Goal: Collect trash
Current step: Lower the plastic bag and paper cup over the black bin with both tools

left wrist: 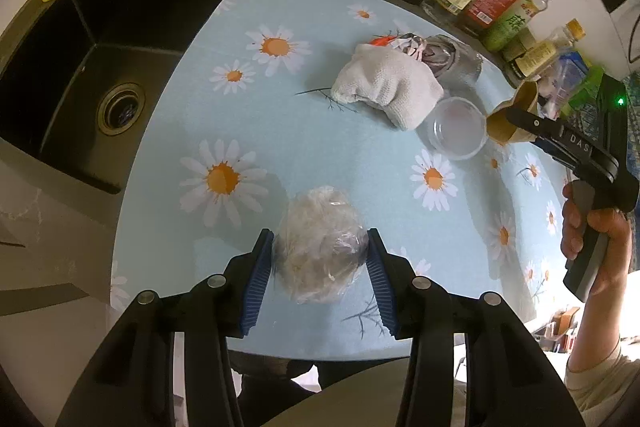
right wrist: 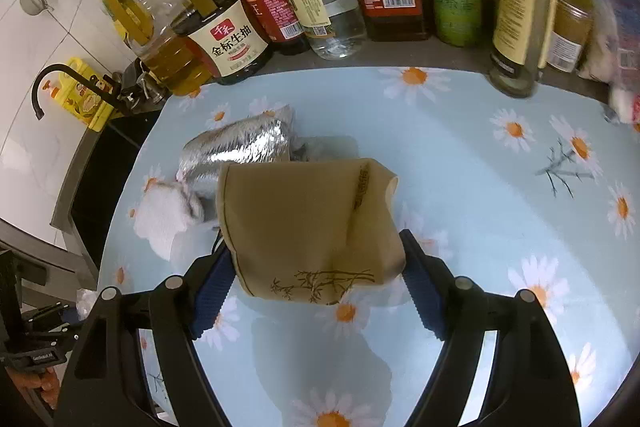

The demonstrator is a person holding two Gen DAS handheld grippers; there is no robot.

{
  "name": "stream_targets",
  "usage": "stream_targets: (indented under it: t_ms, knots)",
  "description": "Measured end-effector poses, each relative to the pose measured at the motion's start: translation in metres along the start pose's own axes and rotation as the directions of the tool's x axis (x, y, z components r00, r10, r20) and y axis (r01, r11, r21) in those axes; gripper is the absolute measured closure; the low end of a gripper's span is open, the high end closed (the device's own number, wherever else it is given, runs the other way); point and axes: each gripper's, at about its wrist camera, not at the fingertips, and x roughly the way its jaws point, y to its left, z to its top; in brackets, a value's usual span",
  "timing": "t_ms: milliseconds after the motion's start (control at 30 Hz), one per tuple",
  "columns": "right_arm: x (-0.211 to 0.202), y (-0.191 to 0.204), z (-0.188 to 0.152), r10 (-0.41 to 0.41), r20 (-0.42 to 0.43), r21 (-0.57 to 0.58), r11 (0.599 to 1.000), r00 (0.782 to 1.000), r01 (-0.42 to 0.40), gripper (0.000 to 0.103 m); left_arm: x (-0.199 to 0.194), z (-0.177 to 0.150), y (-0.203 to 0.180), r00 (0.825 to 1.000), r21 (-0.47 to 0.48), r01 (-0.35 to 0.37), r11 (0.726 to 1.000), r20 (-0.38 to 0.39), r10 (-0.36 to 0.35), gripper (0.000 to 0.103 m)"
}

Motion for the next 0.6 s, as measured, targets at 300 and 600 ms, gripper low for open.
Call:
stream_targets:
  t_ms: [300, 600]
  knots:
    - [-0.031, 0.02, -0.053, -0.036, 0.014, 0.029, 0.999, 0.999, 0.035, 0.026, -0.013, -0.021, 0.011, 0.999, 0.049, 0.047, 0.998, 0.017, -0.048, 0.059]
    - [-0.052, 0.051, -0.109, -0.066, 0.009, 0.052, 0.996, 0.998, 0.066, 0.026, -0.024, -0.048, 0.021, 0.994, 0.113, 0.104, 0.988, 0.015, -0.106, 0.059]
